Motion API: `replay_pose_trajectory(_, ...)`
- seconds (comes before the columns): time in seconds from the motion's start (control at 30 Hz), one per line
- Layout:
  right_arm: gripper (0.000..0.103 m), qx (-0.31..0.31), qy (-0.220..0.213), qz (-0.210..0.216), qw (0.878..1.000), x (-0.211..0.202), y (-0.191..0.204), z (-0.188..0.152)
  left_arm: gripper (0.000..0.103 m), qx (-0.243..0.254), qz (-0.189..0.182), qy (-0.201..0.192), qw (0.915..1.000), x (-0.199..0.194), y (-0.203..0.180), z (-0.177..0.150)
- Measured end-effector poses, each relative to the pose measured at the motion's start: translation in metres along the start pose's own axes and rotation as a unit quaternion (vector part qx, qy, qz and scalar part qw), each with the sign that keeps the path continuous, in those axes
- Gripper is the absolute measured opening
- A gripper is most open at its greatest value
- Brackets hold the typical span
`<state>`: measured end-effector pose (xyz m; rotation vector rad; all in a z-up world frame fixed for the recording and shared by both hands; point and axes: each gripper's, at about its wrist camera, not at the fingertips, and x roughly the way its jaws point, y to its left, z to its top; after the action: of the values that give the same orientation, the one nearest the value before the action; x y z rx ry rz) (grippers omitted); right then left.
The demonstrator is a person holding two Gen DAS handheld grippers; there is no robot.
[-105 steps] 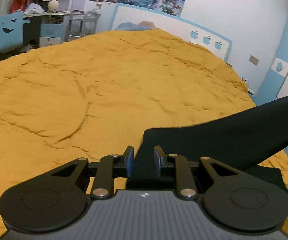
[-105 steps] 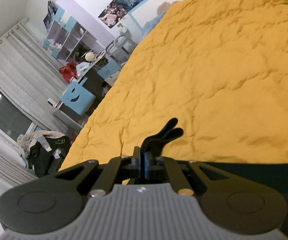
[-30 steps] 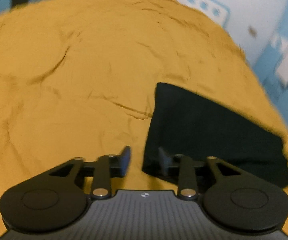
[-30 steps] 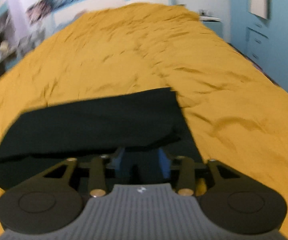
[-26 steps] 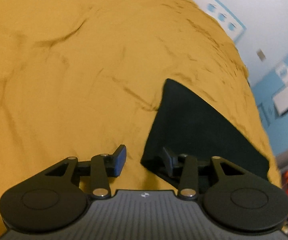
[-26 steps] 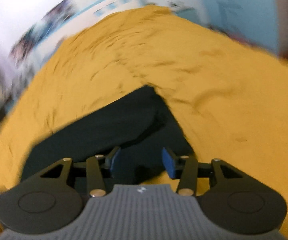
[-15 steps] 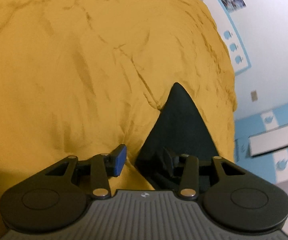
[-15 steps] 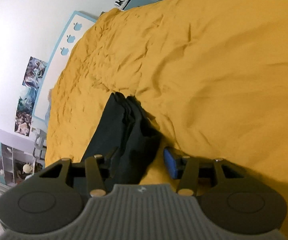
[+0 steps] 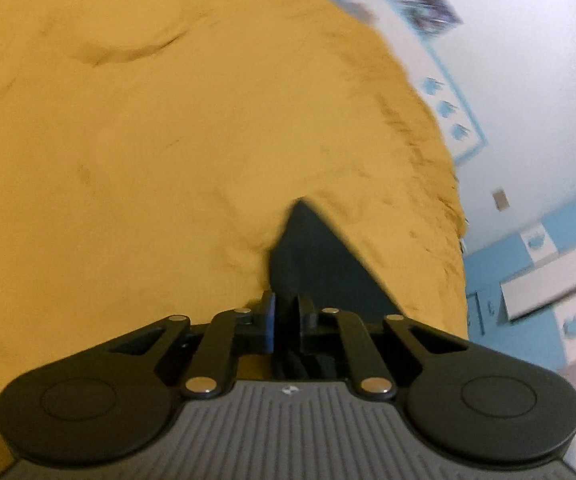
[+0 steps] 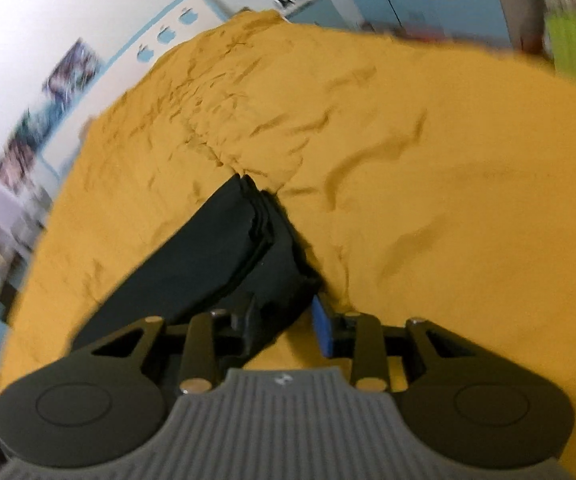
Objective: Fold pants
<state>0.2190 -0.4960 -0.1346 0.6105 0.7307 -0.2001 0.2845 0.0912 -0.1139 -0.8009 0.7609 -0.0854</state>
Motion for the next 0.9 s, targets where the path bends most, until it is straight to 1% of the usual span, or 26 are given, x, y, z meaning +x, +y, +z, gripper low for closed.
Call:
replay_pose_trajectory(0.07, 0.028, -0.046, -0.012, -0.011, 0.999, -0.007, 0.015, 0.002, 0.010, 0.051, -0.006, -0.013, 0.9986, -0.007, -0.032, 0.001)
replay_pose_trajectory(0.17, 0.028, -0.080, -0.014, 0.012, 0.997, -0.012, 0.029, 0.004, 0.010, 0.132, -0.016, -0.022, 0.9909, -0.013, -0.087, -0.006)
replay_pose_trajectory(0.23, 0.028, -0.093, -0.006, 0.032, 0.995, -0.010, 0.037, 0.005, 0.010, 0.187, -0.016, -0.018, 0.9821, -0.010, -0.121, -0.016)
replay_pose_trajectory(0.3, 0.028, -0.100, 0.005, 0.047, 0.994, -0.007, 0.043, 0.005, 0.010, 0.237, -0.016, -0.011, 0.9712, -0.003, -0.151, -0.031)
replay_pose_trajectory(0.4, 0.028, -0.106, 0.025, 0.073, 0.991, -0.003, 0.053, 0.003, 0.010, 0.298, -0.014, 0.005, 0.9543, 0.014, -0.181, -0.061)
replay_pose_trajectory(0.47, 0.028, -0.112, 0.037, 0.088, 0.989, 0.001, 0.060, -0.001, 0.010, 0.329, -0.013, 0.029, 0.9438, 0.028, -0.193, -0.081)
replay_pose_trajectory(0.5, 0.028, -0.115, 0.043, 0.094, 0.988, 0.003, 0.064, -0.003, 0.010, 0.343, -0.012, 0.048, 0.9381, 0.037, -0.197, -0.093)
replay_pose_trajectory(0.63, 0.028, -0.117, 0.070, 0.118, 0.984, 0.012, 0.075, -0.010, 0.010, 0.370, -0.003, 0.114, 0.9220, 0.070, -0.197, -0.125)
replay_pose_trajectory(0.7, 0.028, -0.113, 0.091, 0.136, 0.980, 0.022, 0.082, -0.013, 0.011, 0.370, 0.006, 0.140, 0.9182, 0.082, -0.192, -0.135)
replay_pose_trajectory(0.77, 0.028, -0.111, 0.110, 0.152, 0.976, 0.030, 0.090, -0.016, 0.013, 0.360, 0.005, 0.161, 0.9191, 0.086, -0.185, -0.136)
replay_pose_trajectory(0.83, 0.028, -0.105, 0.126, 0.169, 0.972, 0.039, 0.099, -0.018, 0.015, 0.334, -0.007, 0.177, 0.9255, 0.088, -0.180, -0.130)
replay_pose_trajectory(0.9, 0.028, -0.099, 0.143, 0.187, 0.967, 0.049, 0.110, -0.019, 0.024, 0.321, -0.016, 0.186, 0.9287, 0.086, -0.178, -0.123)
